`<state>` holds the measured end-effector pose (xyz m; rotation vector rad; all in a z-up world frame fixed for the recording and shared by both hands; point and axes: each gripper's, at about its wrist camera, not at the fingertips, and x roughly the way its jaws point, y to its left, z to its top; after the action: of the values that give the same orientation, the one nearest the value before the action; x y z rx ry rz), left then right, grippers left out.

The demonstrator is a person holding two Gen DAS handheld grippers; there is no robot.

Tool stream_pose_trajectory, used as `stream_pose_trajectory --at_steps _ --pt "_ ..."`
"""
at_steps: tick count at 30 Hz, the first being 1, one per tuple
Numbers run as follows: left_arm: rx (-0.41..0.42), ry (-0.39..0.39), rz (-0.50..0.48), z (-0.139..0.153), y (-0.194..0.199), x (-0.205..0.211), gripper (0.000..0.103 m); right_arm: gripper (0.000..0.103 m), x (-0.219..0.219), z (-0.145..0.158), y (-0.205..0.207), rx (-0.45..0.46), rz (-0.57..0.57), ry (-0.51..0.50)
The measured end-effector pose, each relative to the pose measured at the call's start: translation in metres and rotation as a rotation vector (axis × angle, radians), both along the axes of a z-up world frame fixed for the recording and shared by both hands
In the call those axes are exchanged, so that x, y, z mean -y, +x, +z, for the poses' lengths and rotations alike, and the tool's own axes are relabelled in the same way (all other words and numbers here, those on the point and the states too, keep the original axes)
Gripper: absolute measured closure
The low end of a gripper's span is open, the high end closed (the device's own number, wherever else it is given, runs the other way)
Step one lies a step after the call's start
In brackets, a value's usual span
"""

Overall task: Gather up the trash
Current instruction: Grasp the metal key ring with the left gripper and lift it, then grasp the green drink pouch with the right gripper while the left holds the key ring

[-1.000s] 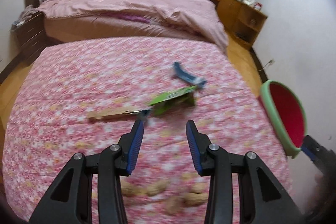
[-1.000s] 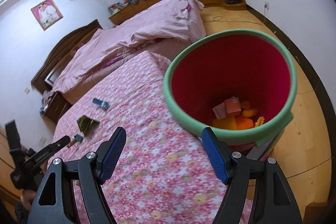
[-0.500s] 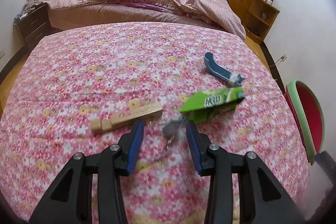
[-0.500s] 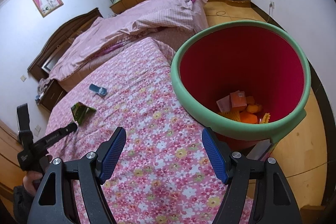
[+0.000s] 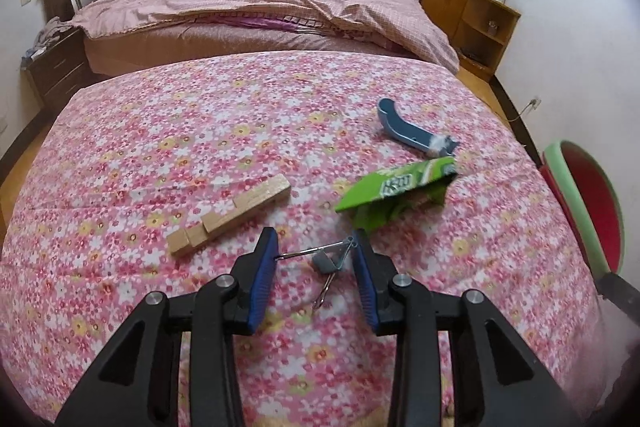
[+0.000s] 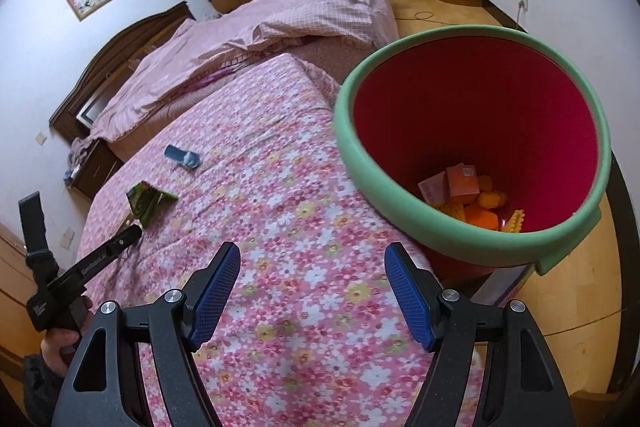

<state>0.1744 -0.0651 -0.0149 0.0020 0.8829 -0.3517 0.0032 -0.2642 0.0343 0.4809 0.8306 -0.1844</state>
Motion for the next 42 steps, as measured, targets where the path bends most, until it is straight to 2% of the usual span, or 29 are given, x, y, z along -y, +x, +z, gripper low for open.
stream_pose_trajectory --at_steps 8,13,21,25,35,38,42 --pt "0.021 -0.033 0.052 0.020 -0.007 -0.033 0.065 0.027 -0.034 0.008 0.025 0.000 0.080 -0.045" --pt "0.063 -0.015 0.157 0.031 0.007 -0.064 0.065 0.027 -0.061 0.016 0.052 0.013 0.131 -0.064" --pt "0.056 -0.103 0.302 0.021 0.025 -0.118 0.065 0.027 -0.099 0.026 0.096 0.041 0.191 -0.094" --pt "0.046 -0.141 0.324 0.015 0.027 -0.127 0.065 0.027 -0.121 0.024 0.121 0.034 0.226 -0.109" --pt "0.034 -0.163 0.341 0.006 0.029 -0.133 0.065 0.027 -0.148 -0.002 0.167 -0.019 0.273 -0.228" --pt "0.032 -0.162 0.336 0.006 0.027 -0.135 0.065 0.027 -0.151 -0.011 0.169 -0.032 0.292 -0.225" --pt "0.032 -0.156 0.329 0.006 0.027 -0.134 0.065 0.027 -0.150 -0.022 0.169 -0.042 0.320 -0.173"
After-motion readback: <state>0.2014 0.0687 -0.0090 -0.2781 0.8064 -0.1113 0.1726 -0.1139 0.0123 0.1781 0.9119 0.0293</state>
